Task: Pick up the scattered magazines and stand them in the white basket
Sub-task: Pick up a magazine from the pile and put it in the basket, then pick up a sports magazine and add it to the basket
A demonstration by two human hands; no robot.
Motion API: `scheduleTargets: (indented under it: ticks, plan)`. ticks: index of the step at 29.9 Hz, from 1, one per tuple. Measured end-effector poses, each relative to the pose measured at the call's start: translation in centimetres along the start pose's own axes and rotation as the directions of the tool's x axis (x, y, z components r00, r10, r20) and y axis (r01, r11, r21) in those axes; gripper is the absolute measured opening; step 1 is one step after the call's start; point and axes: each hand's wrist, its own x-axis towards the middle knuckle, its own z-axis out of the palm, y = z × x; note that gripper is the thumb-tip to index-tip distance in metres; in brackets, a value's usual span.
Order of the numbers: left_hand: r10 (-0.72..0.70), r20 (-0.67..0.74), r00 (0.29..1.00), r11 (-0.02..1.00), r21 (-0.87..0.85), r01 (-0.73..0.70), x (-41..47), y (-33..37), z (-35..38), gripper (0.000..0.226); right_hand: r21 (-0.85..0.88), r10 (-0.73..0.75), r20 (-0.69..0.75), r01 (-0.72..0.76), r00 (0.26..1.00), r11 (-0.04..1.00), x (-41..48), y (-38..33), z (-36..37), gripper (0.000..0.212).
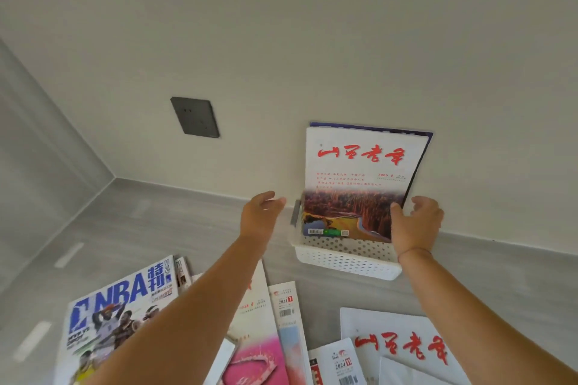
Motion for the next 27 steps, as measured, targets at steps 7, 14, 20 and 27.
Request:
scheduleTargets:
  ticks: [7,14,20,27]
  plan:
    - [-0.071,-0.132,0.989,0.983,0.156,0.091,-7.7,-9.9,-12.4,0.037,0.156,-0.116,0.423,0.053,0.899,0.986,-14.8,-0.9,3.0,0.030]
    - [-0.122,-0.297,0.947,0.941,0.268,0.205,-13.1,-17.0,-25.7,0.019,0.007,-0.019,0.794,0.022,0.607,1.000,-29.4,-0.9,8.2,0.033]
    - [-0.248,-0.360,0.899,0.916,0.216,0.339,-15.2,-20.3,-31.5,0.049,-0.069,0.020,0.857,0.076,0.514,0.995,-35.2,-2.9,11.7,0.046]
    - [-0.435,-0.219,0.874,0.898,-0.184,0.401,-13.9,-21.0,-33.5,0.032,-0.156,0.125,0.814,0.007,0.567,0.988,-36.4,-4.1,14.1,0.027]
